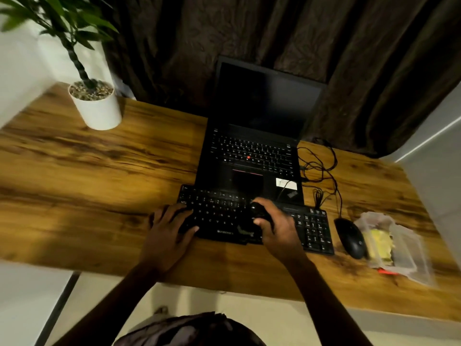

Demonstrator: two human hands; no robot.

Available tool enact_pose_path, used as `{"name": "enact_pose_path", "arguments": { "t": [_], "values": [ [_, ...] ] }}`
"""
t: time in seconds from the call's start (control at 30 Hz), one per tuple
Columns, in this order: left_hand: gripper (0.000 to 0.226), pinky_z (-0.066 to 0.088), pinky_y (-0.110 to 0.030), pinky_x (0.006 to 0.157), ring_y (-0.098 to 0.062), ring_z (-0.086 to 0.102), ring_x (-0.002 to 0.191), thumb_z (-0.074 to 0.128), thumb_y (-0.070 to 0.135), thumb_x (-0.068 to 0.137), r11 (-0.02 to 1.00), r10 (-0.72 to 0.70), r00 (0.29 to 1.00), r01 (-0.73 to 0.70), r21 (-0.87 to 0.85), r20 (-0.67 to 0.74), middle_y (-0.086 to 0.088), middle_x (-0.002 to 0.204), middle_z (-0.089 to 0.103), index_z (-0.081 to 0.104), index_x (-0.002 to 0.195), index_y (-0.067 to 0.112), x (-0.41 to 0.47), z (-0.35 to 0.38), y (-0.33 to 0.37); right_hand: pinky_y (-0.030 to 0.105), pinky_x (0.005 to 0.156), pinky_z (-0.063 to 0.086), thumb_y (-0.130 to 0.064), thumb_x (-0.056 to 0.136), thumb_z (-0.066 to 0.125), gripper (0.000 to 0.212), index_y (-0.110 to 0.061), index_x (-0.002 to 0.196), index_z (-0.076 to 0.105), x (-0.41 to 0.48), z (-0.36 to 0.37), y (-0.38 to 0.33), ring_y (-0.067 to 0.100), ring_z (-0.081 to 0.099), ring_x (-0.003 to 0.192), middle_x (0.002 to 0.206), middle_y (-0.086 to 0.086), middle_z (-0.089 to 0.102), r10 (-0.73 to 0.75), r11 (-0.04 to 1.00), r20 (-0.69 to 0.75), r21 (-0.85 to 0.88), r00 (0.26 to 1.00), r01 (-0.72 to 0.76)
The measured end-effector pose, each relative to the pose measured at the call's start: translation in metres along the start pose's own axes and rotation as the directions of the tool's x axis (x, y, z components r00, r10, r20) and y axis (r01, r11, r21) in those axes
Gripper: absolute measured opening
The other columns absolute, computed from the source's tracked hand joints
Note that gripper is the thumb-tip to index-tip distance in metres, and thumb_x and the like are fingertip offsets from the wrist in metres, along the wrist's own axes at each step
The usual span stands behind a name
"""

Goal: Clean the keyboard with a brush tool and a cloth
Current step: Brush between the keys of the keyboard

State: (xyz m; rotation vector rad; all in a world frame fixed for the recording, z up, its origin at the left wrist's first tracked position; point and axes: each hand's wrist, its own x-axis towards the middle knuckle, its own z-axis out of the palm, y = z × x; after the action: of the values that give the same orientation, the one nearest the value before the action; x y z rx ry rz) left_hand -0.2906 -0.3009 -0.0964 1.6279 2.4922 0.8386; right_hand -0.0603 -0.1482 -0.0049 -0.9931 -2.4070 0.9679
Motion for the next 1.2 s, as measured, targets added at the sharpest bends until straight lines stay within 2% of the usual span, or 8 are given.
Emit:
{"name": "enact_pose_path", "arguments": {
  "t": [0.07, 0.17, 0.4, 0.5, 0.6, 0.73, 0.9, 1.2],
  "values": [
    [0.053, 0.035, -0.048, 0.097, -0.025, 0.045, 0.124, 0.039, 0.062, 0.092, 1.0, 0.01, 1.0, -0.01, -0.015, 0.018, 0.007, 0.138, 0.049, 0.06, 0.128, 0.029, 0.001, -0.001, -0.006, 0.01, 0.069, 0.054, -0.008, 0.103, 0.046, 0.043, -0.045, 0.124, 0.042, 0.0, -0.011, 0.001, -0.006, 0.065, 0.092, 0.104, -0.016, 0.06, 0.002, 1.0, -0.036, 0.001, 0.999, -0.002],
    [0.052, 0.031, -0.044, 0.098, -0.021, 0.044, 0.125, 0.036, 0.063, 0.094, 0.998, 0.049, 0.997, -0.047, -0.03, 0.052, 0.008, 0.138, 0.048, 0.06, 0.127, 0.03, 0.002, -0.004, -0.013, 0.013, 0.065, 0.055, -0.009, 0.104, 0.045, 0.037, -0.039, 0.126, 0.044, 0.003, -0.005, -0.007, -0.008, 0.065, 0.093, 0.101, -0.012, 0.063, -0.009, 1.0, -0.052, 0.018, 0.999, 0.01],
    [0.052, 0.023, -0.044, 0.104, -0.019, 0.038, 0.131, 0.034, 0.064, 0.094, 0.995, 0.102, 0.987, -0.102, 0.0, 0.126, 0.007, 0.141, 0.046, 0.06, 0.128, 0.033, 0.008, -0.011, -0.024, 0.021, 0.087, 0.054, -0.022, 0.095, 0.051, 0.04, -0.035, 0.133, 0.052, 0.023, 0.056, -0.047, 0.002, 0.062, 0.103, 0.114, -0.013, 0.062, -0.012, 0.999, -0.041, 0.05, 0.999, 0.014],
    [0.052, 0.024, -0.043, 0.104, -0.018, 0.039, 0.131, 0.035, 0.064, 0.094, 0.991, 0.134, 0.982, -0.133, -0.024, 0.131, 0.009, 0.14, 0.047, 0.06, 0.128, 0.033, 0.012, -0.014, -0.029, 0.029, 0.088, 0.057, -0.015, 0.097, 0.054, 0.046, -0.045, 0.131, 0.049, 0.021, 0.046, -0.043, 0.01, 0.062, 0.107, 0.117, -0.011, 0.06, 0.043, 0.999, -0.048, 0.031, 0.998, -0.041],
    [0.049, 0.031, -0.046, 0.1, -0.019, 0.043, 0.125, 0.041, 0.06, 0.092, 0.985, 0.166, 0.981, -0.161, -0.058, 0.101, 0.009, 0.136, 0.05, 0.063, 0.124, 0.03, 0.014, -0.016, -0.032, 0.017, 0.078, 0.057, -0.009, 0.099, 0.053, 0.053, -0.056, 0.122, 0.045, 0.012, 0.024, -0.036, 0.002, 0.064, 0.103, 0.112, -0.011, 0.061, 0.094, 0.995, -0.107, 0.027, 0.99, -0.091],
    [0.049, 0.036, -0.05, 0.097, -0.02, 0.045, 0.123, 0.041, 0.059, 0.092, 0.984, 0.17, 0.981, -0.164, -0.076, 0.094, 0.008, 0.134, 0.053, 0.065, 0.123, 0.029, 0.015, -0.016, -0.034, 0.0, 0.067, 0.046, -0.006, 0.099, 0.052, 0.045, -0.044, 0.122, 0.046, 0.01, 0.031, -0.05, -0.019, 0.055, 0.099, 0.102, -0.025, 0.053, 0.089, 0.996, -0.118, 0.026, 0.989, -0.086],
    [0.047, 0.033, -0.049, 0.095, -0.02, 0.044, 0.122, 0.04, 0.059, 0.09, 0.988, 0.146, 0.984, -0.139, -0.068, 0.107, 0.009, 0.132, 0.053, 0.065, 0.12, 0.032, 0.018, -0.015, -0.033, 0.032, 0.088, 0.057, -0.014, 0.094, 0.055, 0.043, -0.031, 0.134, 0.052, 0.029, 0.077, -0.064, 0.006, 0.064, 0.102, 0.115, -0.01, 0.063, 0.049, 0.998, -0.1, 0.045, 0.994, -0.044],
    [0.044, 0.027, -0.042, 0.093, -0.02, 0.047, 0.115, 0.039, 0.055, 0.088, 0.995, 0.085, 0.996, -0.082, -0.06, 0.035, 0.009, 0.126, 0.058, 0.07, 0.108, 0.029, 0.025, -0.014, -0.018, 0.021, 0.085, 0.055, -0.004, 0.093, 0.061, 0.039, -0.014, 0.131, 0.056, 0.029, 0.074, -0.052, 0.0, 0.062, 0.103, 0.111, -0.005, 0.065, 0.18, 0.946, -0.236, 0.308, 0.955, -0.102]
  ]
}}
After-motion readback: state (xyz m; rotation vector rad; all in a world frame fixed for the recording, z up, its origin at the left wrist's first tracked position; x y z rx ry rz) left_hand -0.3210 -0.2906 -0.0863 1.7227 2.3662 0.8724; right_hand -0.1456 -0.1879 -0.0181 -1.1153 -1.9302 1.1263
